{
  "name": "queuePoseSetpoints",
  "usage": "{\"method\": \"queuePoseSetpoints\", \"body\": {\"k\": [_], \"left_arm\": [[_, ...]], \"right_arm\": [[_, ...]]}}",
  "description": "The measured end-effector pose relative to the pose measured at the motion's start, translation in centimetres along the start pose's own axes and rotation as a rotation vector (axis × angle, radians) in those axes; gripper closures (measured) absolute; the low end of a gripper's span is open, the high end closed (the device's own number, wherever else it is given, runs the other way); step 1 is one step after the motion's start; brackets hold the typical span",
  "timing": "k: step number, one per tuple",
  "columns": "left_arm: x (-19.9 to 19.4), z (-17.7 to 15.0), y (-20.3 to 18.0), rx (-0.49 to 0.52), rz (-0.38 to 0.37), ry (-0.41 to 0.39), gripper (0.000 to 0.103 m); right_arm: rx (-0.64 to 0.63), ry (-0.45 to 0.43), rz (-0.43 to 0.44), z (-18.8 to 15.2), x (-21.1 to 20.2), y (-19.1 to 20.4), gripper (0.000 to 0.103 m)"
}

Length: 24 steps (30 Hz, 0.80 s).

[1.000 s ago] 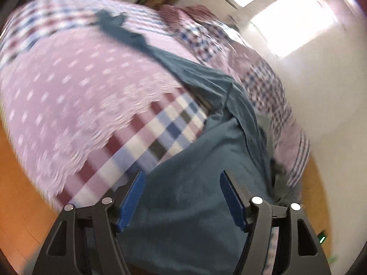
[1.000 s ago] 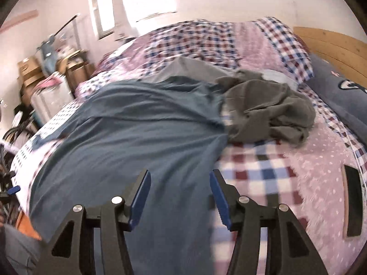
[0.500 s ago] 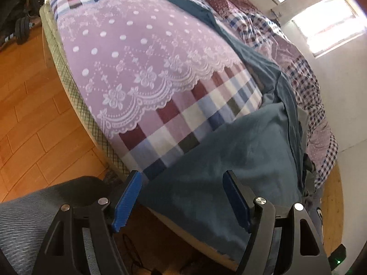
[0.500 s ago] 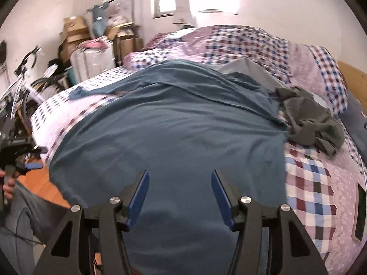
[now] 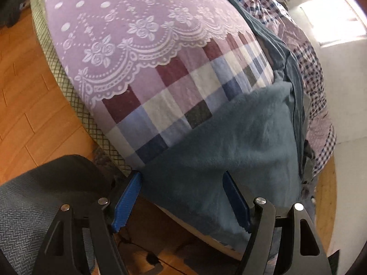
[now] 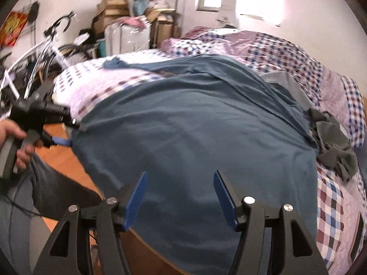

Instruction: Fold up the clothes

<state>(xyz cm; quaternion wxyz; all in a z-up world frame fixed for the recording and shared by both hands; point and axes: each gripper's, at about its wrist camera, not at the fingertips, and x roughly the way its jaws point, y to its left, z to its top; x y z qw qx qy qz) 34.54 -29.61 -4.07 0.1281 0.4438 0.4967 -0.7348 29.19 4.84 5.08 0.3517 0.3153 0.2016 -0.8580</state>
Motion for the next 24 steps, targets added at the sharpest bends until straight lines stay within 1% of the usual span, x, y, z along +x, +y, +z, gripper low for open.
{"method": "queuePoseSetpoints", "body": {"k": [6,9,13,19,20,24], "left_arm": [[-0.1,-0.1,0.3,-0.022,-0.072,0.041,0.026],[-0.5,0.1,0.3,-0.042,-0.121,0.047,0.026],[-1.7,-0.2,0.8,-0.070,-0.207,0.048,0.026],[-2.7,0.1,0.6,-0.081,-0.355,0.061,0.026],[-2.7,0.3,0.4,-0.077,-0.370,0.066,0.026],[-2.2,0.8,-0.9,-0.060,-0.435,0.094,0.026]], "right_arm": [[-0.043,0.006,0.030,0.2,1.0,2.6,0.038],[-0.084,0.006,0.051,0.3,1.7,4.7,0.037],[-0.151,-0.006,0.078,0.5,2.9,8.1,0.036],[-0.299,-0.058,0.136,1.5,5.8,14.7,0.035],[-0.321,-0.066,0.142,1.7,6.3,15.6,0.035],[-0.396,-0.090,0.133,1.9,8.4,18.2,0.035]]}}
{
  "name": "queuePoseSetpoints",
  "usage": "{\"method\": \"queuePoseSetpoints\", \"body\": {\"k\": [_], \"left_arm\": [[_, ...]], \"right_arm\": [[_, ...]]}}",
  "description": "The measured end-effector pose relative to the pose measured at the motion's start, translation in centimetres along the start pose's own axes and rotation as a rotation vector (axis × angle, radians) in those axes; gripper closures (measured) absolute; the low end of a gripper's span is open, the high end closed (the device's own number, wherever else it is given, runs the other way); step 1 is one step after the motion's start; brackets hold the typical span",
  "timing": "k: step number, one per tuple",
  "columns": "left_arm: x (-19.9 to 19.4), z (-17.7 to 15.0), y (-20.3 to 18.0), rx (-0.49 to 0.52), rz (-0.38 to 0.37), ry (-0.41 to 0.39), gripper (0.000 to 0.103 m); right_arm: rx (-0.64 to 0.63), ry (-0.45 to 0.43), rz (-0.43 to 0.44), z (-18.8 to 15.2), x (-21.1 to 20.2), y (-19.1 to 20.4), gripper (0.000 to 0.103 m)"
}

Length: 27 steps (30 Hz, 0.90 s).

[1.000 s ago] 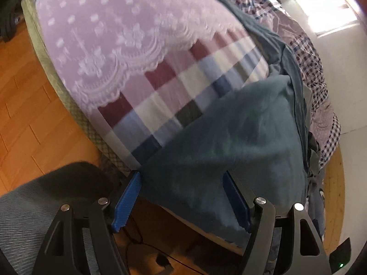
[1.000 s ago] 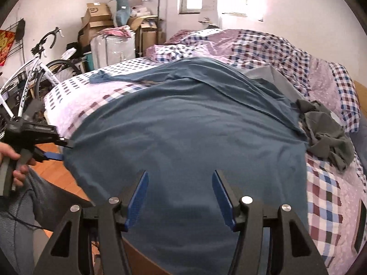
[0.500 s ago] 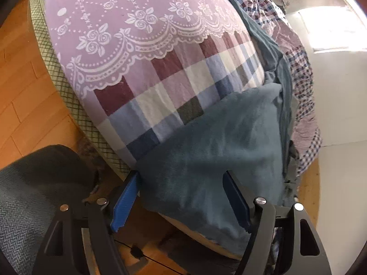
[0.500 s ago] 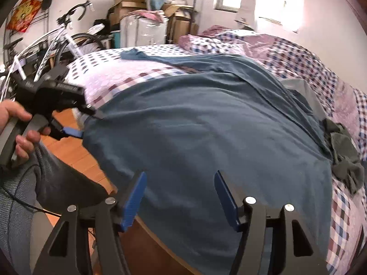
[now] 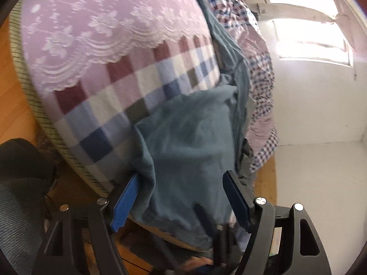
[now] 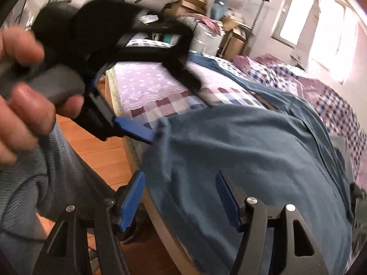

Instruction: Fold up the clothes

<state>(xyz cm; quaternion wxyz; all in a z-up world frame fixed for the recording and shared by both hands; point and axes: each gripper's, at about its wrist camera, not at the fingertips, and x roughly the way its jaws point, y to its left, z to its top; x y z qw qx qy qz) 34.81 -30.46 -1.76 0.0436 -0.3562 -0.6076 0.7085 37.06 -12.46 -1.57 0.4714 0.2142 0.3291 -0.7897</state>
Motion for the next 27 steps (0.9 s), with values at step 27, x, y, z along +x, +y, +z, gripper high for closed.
{"method": "queuePoseSetpoints", "body": {"k": [27], "left_arm": [[-0.5,0.0,0.6,-0.020,0.107,-0.095,0.026]], "right_arm": [[0.321,-0.006,0.002,-0.2,1.9,-6.5,0.041]]}}
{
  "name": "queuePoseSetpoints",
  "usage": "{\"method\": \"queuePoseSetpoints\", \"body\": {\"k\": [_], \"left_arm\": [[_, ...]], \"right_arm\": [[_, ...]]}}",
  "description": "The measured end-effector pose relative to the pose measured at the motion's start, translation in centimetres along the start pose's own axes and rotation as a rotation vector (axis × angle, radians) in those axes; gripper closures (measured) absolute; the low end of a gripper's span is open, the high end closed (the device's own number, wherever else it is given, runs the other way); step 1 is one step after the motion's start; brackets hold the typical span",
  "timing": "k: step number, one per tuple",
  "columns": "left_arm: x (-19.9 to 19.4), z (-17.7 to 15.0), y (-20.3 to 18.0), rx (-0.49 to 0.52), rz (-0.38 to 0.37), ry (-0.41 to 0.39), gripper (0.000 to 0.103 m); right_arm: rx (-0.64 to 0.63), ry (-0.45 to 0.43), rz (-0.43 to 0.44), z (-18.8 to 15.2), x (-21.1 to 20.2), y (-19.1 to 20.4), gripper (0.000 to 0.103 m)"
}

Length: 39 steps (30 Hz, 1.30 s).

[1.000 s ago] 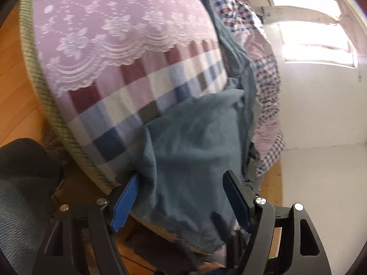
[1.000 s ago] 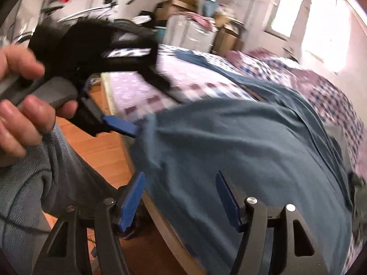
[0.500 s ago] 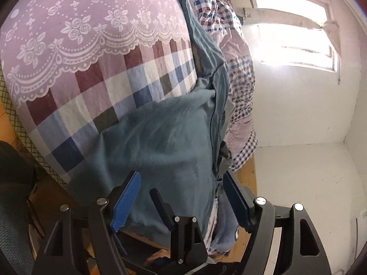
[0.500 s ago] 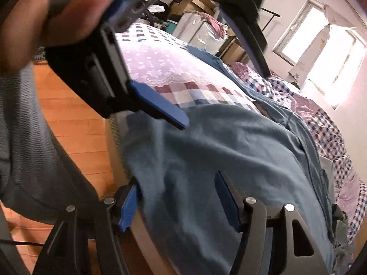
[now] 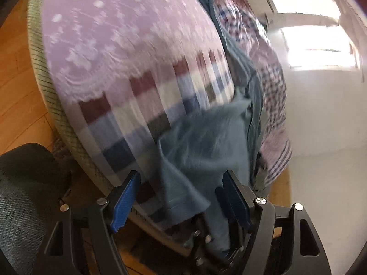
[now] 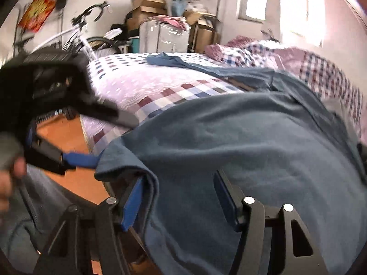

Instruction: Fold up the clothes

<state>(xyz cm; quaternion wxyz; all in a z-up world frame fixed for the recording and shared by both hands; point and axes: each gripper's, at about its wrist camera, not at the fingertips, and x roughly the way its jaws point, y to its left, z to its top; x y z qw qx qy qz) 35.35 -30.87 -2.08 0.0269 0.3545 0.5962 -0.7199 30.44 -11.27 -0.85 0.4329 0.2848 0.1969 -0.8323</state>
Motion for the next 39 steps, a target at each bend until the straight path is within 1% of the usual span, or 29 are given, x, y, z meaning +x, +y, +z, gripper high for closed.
{"method": "queuePoseSetpoints", "body": {"k": [2,4,6,7,9,10,11,13,15,18,23,25,29,30,31,32,33,35,37,39], "left_arm": [[0.6,-0.3,-0.2,0.008,-0.003,0.027,0.026],[0.8,-0.7,0.1,-0.025,-0.044,0.050,0.026],[0.9,-0.8,0.0,-0.038,-0.080,0.061,0.026],[0.9,-0.8,-0.1,-0.037,-0.090,0.063,0.026],[0.9,-0.9,-0.5,-0.025,-0.090,0.062,0.026],[1.0,-1.0,-0.6,-0.023,-0.090,0.061,0.026],[1.0,-1.0,-0.6,-0.026,-0.093,0.061,0.026],[0.9,-1.0,-0.6,-0.031,-0.096,0.058,0.026],[0.8,-0.9,-0.5,-0.041,-0.099,0.048,0.026],[0.5,-0.9,0.0,-0.062,-0.109,0.041,0.028],[0.0,-0.9,0.5,-0.084,-0.121,0.041,0.029],[-0.1,-0.9,0.6,-0.090,-0.122,0.041,0.032],[-0.3,-0.9,0.9,-0.103,-0.125,0.040,0.035],[-0.4,-0.9,1.0,-0.106,-0.126,0.040,0.037],[-0.4,-0.9,1.1,-0.110,-0.111,0.044,0.041],[-0.2,-0.9,1.3,-0.114,-0.079,0.051,0.044],[-0.1,-0.8,1.6,-0.119,-0.060,0.052,0.050],[-0.1,-0.8,1.8,-0.120,-0.045,0.046,0.057],[-0.3,-0.7,1.9,-0.114,-0.036,0.041,0.080],[-0.4,-0.8,1.9,-0.108,-0.029,0.042,0.091]], "right_arm": [[0.009,0.004,0.016,-0.1,-0.1,-0.3,0.048],[-0.016,0.006,0.017,-0.3,-0.1,0.0,0.049],[-0.049,0.005,0.017,-0.5,0.1,0.5,0.049],[-0.061,0.003,0.021,-0.6,0.0,0.7,0.050],[-0.082,-0.001,0.033,-0.6,0.0,1.3,0.055],[-0.093,-0.003,0.038,-0.5,-0.1,1.6,0.066],[-0.105,-0.002,0.042,-0.5,-0.1,1.9,0.080],[-0.133,0.005,0.043,-0.5,-0.2,2.6,0.088],[-0.170,0.002,0.054,-0.6,-0.5,3.5,0.092],[-0.201,0.000,0.063,-0.8,-0.9,4.5,0.097],[-0.213,0.007,0.063,-0.8,-1.2,5.2,0.097],[-0.224,0.013,0.061,-0.8,-1.1,5.4,0.097],[-0.254,0.024,0.051,-1.1,-0.9,6.0,0.097],[-0.262,0.021,0.051,-1.2,-0.9,6.2,0.097],[-0.269,0.018,0.051,-1.2,-0.9,6.3,0.097],[-0.275,0.016,0.051,-1.3,-1.0,6.5,0.097],[-0.281,0.014,0.053,-1.3,-1.0,6.6,0.097],[-0.298,0.008,0.048,-1.5,-1.1,6.9,0.097],[-0.315,0.004,0.039,-1.6,-1.2,7.2,0.097],[-0.325,0.001,0.008,-1.9,-1.1,7.3,0.097]]}}
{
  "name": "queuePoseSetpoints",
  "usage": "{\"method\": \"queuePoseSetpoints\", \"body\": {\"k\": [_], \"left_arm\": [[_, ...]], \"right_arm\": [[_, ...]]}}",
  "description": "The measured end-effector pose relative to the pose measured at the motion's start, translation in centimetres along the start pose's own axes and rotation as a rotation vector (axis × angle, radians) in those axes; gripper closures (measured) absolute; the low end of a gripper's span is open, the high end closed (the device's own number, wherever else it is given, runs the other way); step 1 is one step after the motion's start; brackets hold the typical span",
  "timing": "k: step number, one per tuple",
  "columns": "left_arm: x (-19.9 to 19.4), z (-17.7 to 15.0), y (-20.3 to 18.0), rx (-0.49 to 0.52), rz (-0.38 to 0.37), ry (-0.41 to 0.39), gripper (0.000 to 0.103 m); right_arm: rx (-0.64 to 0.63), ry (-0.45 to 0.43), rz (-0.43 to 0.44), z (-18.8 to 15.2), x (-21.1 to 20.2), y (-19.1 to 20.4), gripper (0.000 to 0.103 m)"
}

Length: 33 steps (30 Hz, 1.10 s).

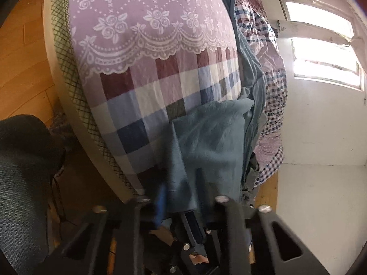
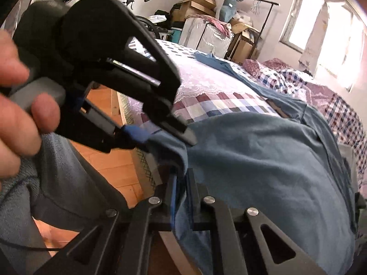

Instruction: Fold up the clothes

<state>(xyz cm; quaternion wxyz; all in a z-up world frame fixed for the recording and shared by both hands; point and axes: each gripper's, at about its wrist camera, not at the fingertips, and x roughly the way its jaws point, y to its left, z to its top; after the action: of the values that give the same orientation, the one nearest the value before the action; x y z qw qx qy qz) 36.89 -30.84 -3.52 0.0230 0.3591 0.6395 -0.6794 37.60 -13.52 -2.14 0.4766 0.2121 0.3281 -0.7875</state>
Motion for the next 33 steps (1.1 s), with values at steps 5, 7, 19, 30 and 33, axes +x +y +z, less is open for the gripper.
{"method": "queuePoseSetpoints", "body": {"k": [5,7,19,30,33], "left_arm": [[0.0,-0.1,-0.5,-0.001,-0.054,0.036,0.100],[-0.6,-0.3,-1.0,0.006,-0.080,0.035,0.100],[-6.5,-0.6,-9.1,0.139,-0.265,-0.032,0.101],[-7.8,0.2,-13.2,0.210,-0.297,-0.087,0.101],[-7.9,0.4,-13.8,0.226,-0.294,-0.102,0.101]], "right_arm": [[0.009,0.018,-0.068,-0.7,0.2,-0.2,0.090],[0.000,0.033,-0.106,-1.1,0.1,-0.4,0.086],[-0.023,0.067,-0.411,-3.5,-3.4,-3.0,0.060],[-0.008,0.254,-0.617,-11.8,-6.6,-8.9,0.060],[-0.027,0.305,-0.676,-14.5,-8.0,-10.2,0.060]]}}
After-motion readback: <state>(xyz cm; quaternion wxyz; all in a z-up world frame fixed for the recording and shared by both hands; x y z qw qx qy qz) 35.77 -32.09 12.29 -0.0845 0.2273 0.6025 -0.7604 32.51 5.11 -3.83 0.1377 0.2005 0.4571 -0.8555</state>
